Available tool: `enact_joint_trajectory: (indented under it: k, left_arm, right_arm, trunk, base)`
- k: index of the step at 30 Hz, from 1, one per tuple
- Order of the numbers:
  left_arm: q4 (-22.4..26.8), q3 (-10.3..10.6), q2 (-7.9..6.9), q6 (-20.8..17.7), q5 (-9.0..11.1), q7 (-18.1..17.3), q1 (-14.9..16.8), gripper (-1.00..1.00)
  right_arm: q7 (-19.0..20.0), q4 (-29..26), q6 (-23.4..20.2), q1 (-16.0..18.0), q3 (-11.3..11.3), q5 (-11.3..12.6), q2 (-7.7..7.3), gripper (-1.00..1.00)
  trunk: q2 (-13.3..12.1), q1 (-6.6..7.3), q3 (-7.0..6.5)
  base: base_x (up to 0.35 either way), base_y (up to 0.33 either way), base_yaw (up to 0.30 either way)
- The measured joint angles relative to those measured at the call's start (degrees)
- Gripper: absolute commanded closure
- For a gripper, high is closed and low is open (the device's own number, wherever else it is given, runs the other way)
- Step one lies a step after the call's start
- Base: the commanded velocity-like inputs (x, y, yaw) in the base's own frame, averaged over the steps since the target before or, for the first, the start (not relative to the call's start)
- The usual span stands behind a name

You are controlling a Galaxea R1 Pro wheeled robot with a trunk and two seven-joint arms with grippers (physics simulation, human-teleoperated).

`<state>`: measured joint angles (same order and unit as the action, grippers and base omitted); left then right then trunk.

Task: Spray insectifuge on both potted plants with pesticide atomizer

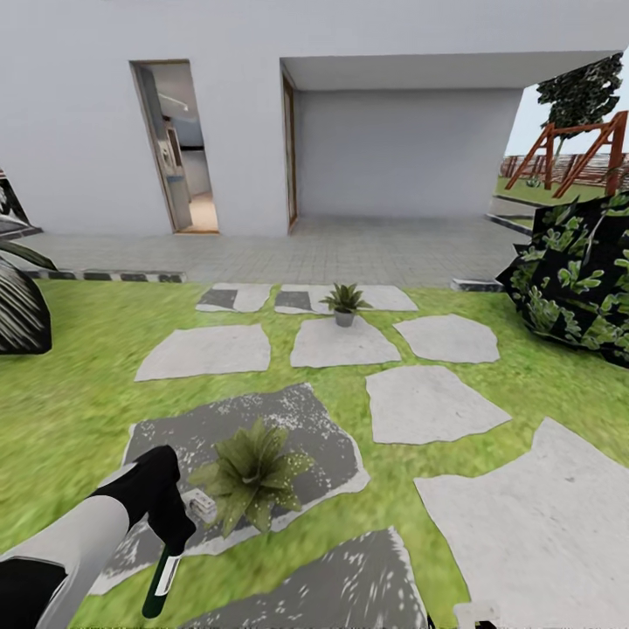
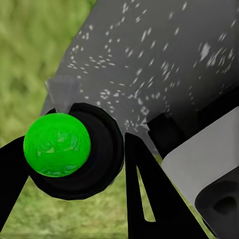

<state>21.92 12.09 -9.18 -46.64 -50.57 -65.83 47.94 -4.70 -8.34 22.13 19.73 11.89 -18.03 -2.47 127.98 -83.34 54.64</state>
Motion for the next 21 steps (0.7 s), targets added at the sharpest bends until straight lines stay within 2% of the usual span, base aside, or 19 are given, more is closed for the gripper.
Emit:
enact_joint_trajectory:
  k: [5, 18, 21]
  left_arm:
    - [0.01, -0.02, 0.03, -0.01, 0.08, 0.01, 0.01, 1.00]
    - [0.01, -0.19, -0.01, -0.08, 0.04, -0.01, 0.05, 1.00]
    - [0.01, -0.20, -0.03, -0.08, 0.00, 0.01, 0.03, 1.00]
  right_arm:
    - [0.00, 0.01, 0.00, 0.00, 0.00, 0.00, 0.00, -1.00]
    - [0.01, 0.05, 0.00, -0.01, 0.00, 0.00, -0.09, -1.00]
    - [0.01, 0.07, 0.00, -0.01, 0.00, 0.00, -0.09, -1.00]
  trunk:
    - [0.00, 0.00, 0.09]
    - [0.00, 0.00, 0.10]
    - [0.00, 0.00, 0.10]
  base:
    - [0.000, 0.000, -0.038]
    - [0.000, 0.000, -0.251]
    - [0.000, 0.089, -0.126]
